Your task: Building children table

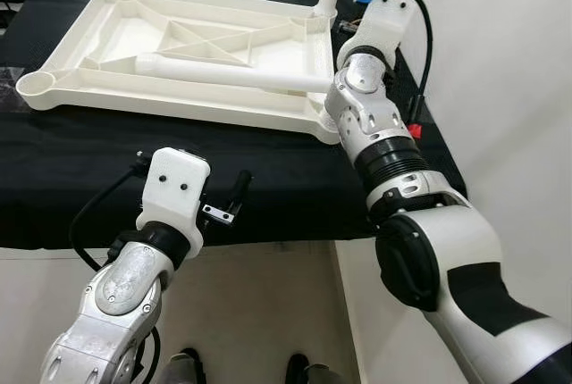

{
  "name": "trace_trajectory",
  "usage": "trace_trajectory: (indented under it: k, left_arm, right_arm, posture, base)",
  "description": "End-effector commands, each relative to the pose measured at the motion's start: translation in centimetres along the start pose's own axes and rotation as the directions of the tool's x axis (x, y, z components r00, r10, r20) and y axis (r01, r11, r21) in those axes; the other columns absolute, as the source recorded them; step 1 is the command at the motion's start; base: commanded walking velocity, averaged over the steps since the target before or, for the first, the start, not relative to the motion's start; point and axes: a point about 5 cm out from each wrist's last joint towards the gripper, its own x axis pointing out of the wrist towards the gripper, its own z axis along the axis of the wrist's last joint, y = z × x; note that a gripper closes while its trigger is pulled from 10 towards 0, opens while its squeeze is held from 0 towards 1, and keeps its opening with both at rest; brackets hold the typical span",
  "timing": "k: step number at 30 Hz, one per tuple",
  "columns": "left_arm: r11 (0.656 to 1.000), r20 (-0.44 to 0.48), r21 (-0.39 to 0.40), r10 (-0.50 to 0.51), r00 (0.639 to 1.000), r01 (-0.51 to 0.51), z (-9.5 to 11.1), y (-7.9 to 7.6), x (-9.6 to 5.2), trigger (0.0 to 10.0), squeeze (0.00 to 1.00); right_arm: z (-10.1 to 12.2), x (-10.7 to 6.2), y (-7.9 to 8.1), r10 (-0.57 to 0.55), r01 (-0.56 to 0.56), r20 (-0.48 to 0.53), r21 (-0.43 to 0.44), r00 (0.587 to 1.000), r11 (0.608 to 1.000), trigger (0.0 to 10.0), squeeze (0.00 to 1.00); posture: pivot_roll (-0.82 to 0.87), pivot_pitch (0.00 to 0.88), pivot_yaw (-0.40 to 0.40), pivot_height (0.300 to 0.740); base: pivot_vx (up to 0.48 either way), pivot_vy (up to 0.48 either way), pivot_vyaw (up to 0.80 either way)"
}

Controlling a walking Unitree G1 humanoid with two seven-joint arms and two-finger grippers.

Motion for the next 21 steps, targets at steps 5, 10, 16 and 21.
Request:
trace_trajectory:
  k: [5,10,16,21]
  left_arm:
    - [1.000,-0.001,0.003,-0.006,1.000,0.006,-0.1,-0.2,0.1,10.0,0.00]
    - [1.000,0.004,-0.002,-0.008,1.000,0.008,-0.1,-0.4,0.1,10.0,0.00]
    - [1.000,0.008,-0.022,-0.023,1.000,0.023,0.0,-0.9,0.2,10.0,0.00]
    - [0.990,-0.007,-0.087,-0.109,0.994,0.108,-0.1,-2.2,0.0,10.0,0.00]
  right_arm:
    - [-5.0,-0.1,-3.4,-0.283,0.243,-0.160,-0.227,0.946,0.943,10.0,0.00]
    - [-4.8,-0.2,-4.2,-0.445,0.398,-0.154,-0.261,0.882,0.879,10.0,0.00]
    - [-4.5,-0.5,-4.7,-0.566,0.523,-0.175,-0.238,0.806,0.819,10.0,0.00]
    - [-4.3,-0.6,-4.9,-0.601,0.563,-0.162,-0.230,0.782,0.794,10.0,0.00]
  posture:
    - [0.08,0.313,-0.147,0.740]
    - [0.08,0.312,-0.149,0.740]
    - [0.08,0.310,-0.149,0.740]
    - [0.08,0.306,-0.149,0.740]
  base:
    - [0.000,0.000,0.00]
    - [0.000,0.000,0.00]
    - [0.000,0.000,0.00]
    - [0.000,0.000,0.00]
